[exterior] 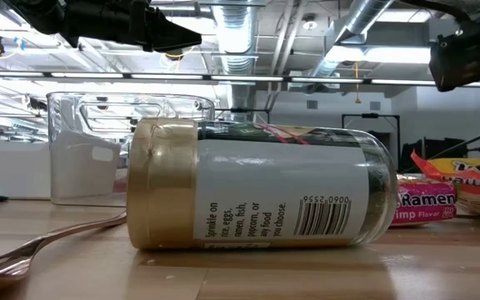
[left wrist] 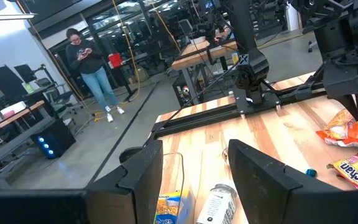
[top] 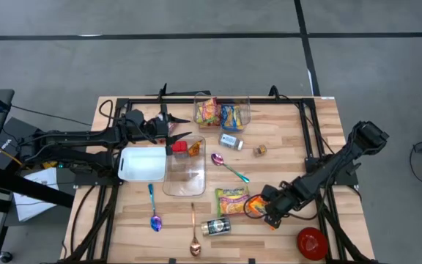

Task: Pick & Place Food Item
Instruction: Put the orange noodle pack into the top transparent bin

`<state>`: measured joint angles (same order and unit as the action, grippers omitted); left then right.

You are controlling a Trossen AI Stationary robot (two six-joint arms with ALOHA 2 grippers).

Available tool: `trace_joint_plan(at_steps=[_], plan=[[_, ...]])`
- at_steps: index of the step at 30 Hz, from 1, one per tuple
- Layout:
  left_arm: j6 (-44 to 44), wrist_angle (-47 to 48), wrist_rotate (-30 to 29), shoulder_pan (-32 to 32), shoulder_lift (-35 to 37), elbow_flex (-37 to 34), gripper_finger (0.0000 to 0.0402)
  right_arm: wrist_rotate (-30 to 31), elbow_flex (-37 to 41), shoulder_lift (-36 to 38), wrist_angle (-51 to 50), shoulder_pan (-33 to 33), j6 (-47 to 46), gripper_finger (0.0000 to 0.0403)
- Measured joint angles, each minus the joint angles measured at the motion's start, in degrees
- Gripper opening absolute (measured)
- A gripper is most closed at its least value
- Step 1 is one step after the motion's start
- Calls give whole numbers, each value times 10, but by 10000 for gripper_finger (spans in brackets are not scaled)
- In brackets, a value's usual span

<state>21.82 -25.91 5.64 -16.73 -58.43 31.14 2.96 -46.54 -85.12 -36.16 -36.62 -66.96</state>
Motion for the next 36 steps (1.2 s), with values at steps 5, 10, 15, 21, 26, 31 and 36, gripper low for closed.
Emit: trace_joint_plan(at_steps=[5, 10, 15, 21, 26, 31, 36], plan=[[0, 1, 0, 0, 0, 0, 176, 2, 0, 14, 0, 0, 12, 2], [0, 2, 0, 0, 0, 0, 176, 35, 0, 44, -6, 0, 3, 21], [0, 2, 0, 0, 0, 0, 176, 56, 0, 53, -26, 1, -19, 76], [0, 3, 0, 0, 0, 0, 176, 55, 0, 52, -16, 7, -20, 170], [0, 5, 0, 0, 0, 0, 176, 57, 0, 44, -8, 9, -12, 229], [0, 6, 0, 0, 0, 0, 176, 42, 0, 16, 1, 16, 1, 238], [1, 6, 0, 0, 0, 0, 176, 36, 0, 4, 2, 16, 9, 229]])
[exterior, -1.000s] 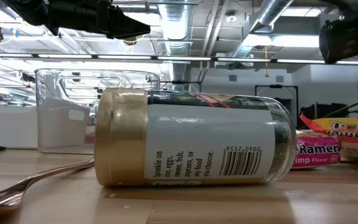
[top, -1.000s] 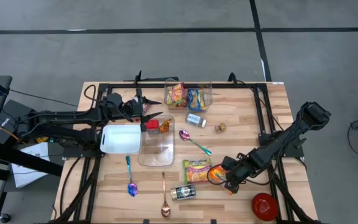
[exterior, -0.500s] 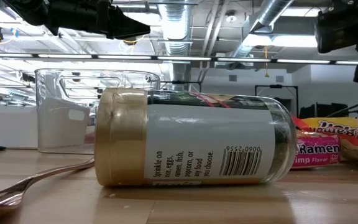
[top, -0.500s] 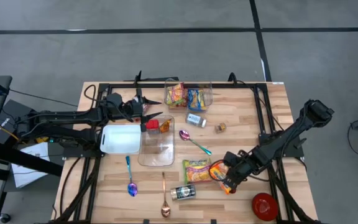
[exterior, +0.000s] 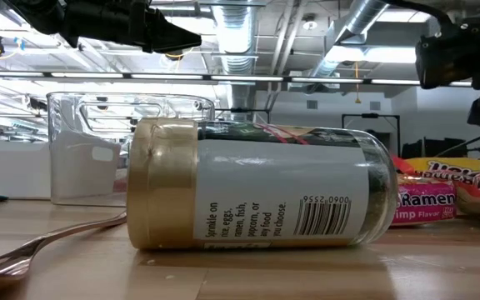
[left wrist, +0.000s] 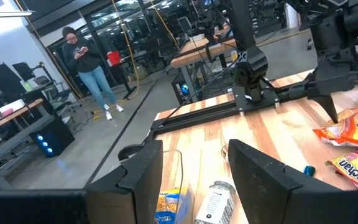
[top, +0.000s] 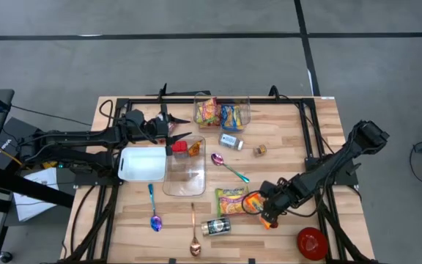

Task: Pick & Place Food Item
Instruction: Put the orange noodle pack into the top transparent bin

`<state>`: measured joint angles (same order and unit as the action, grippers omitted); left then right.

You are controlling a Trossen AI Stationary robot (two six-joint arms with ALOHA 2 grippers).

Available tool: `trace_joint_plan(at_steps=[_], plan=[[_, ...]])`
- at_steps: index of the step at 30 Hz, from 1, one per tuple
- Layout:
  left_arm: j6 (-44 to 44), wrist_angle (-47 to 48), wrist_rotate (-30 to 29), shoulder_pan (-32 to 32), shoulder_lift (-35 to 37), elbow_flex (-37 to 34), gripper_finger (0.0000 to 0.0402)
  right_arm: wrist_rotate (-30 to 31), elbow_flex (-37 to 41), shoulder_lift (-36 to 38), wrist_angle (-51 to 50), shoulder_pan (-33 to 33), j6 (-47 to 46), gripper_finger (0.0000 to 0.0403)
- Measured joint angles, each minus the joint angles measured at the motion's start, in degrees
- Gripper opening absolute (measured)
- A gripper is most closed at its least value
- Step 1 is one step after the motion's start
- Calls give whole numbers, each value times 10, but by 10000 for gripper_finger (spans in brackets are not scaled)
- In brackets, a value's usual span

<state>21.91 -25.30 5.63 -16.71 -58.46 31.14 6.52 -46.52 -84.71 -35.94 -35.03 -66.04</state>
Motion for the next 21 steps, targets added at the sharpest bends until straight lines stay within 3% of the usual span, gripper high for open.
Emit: trace_joint_plan(at_steps=[11, 21], plan=[[1, 0, 0, 0, 0, 0, 176, -7, 0, 0, 17, 0, 0, 182], [1, 0, 0, 0, 0, 0, 176, -8, 0, 0, 19, 0, 2, 75]])
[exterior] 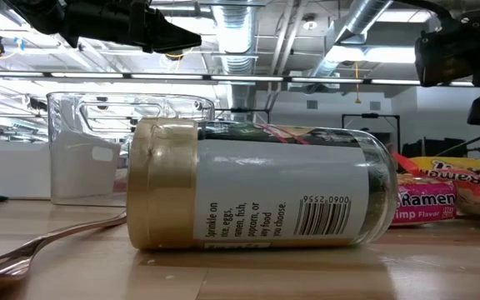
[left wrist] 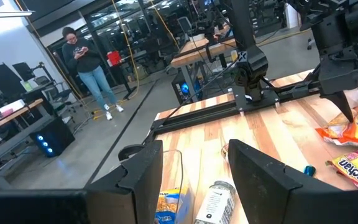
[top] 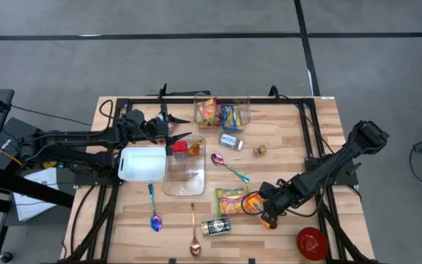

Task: Pick & Place Food Item
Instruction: Put the orange noodle pack into the top transparent bin

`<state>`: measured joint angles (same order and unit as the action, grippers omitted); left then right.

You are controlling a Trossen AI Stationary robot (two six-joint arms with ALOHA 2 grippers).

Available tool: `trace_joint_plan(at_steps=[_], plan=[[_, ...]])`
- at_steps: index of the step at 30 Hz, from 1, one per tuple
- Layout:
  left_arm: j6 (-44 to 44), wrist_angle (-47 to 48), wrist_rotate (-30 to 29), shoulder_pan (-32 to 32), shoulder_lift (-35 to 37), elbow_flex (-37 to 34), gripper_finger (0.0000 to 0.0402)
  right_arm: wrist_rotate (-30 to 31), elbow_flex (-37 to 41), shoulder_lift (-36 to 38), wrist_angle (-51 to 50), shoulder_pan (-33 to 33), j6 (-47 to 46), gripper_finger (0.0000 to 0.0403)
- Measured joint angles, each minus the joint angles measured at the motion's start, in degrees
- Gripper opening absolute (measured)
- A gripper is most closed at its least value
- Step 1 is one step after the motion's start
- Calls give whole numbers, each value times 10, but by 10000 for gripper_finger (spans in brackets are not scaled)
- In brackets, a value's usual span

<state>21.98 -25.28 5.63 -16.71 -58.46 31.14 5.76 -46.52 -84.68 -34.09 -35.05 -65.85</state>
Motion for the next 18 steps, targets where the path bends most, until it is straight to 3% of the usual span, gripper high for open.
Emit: trace_joint_plan(at_steps=[6, 18], plan=[[0, 0, 0, 0, 0, 0, 176, 0, 0, 0, -1, 0, 0, 7], [0, 0, 0, 0, 0, 0, 176, 28, -12, 31, -26, 29, 28, 1]])
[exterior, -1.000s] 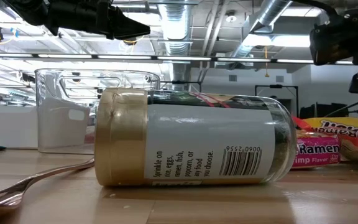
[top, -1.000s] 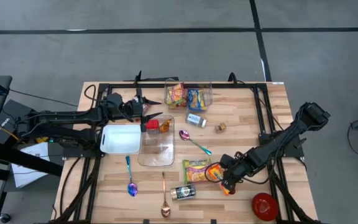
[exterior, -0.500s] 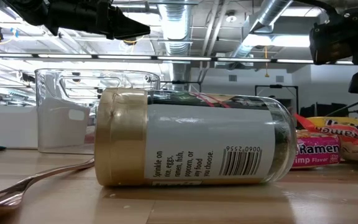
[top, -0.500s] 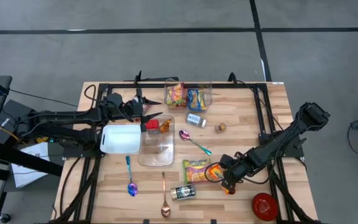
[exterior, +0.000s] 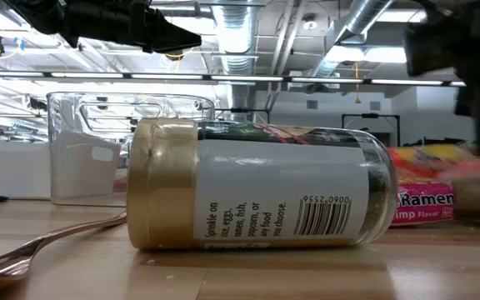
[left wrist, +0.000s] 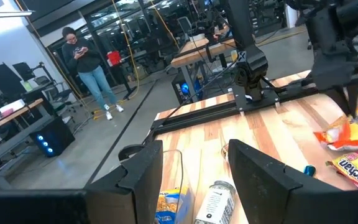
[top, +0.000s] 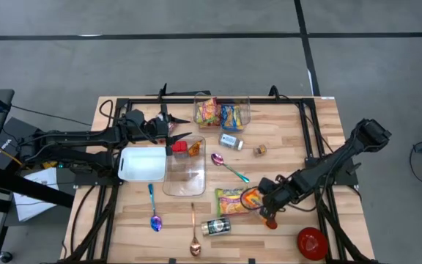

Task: Pick & Place Food Item
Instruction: Put the orange noodle pack into the top transparent bin

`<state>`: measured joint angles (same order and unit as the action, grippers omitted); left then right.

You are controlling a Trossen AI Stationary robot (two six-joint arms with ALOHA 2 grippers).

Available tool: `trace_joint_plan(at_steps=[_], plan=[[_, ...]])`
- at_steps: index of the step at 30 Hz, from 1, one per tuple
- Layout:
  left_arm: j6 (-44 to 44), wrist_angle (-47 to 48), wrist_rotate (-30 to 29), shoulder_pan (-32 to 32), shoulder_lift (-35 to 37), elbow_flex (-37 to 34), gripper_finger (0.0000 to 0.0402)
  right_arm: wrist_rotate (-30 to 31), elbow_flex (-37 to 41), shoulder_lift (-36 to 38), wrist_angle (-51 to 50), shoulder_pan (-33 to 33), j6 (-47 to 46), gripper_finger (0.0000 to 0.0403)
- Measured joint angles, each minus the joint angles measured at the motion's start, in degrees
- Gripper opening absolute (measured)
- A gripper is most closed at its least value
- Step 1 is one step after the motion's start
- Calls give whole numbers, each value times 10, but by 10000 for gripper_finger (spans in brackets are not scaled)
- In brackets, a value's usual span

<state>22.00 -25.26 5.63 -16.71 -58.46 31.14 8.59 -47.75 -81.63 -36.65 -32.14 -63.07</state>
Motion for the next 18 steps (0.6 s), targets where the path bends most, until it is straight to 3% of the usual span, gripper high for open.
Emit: trace_joint_plan(at_steps=[9, 18], plan=[[1, 9, 0, 0, 0, 0, 176, 123, -101, 96, -146, 61, 66, 0], [2, 9, 0, 0, 0, 0, 176, 101, -239, 109, -169, 259, 257, 0]])
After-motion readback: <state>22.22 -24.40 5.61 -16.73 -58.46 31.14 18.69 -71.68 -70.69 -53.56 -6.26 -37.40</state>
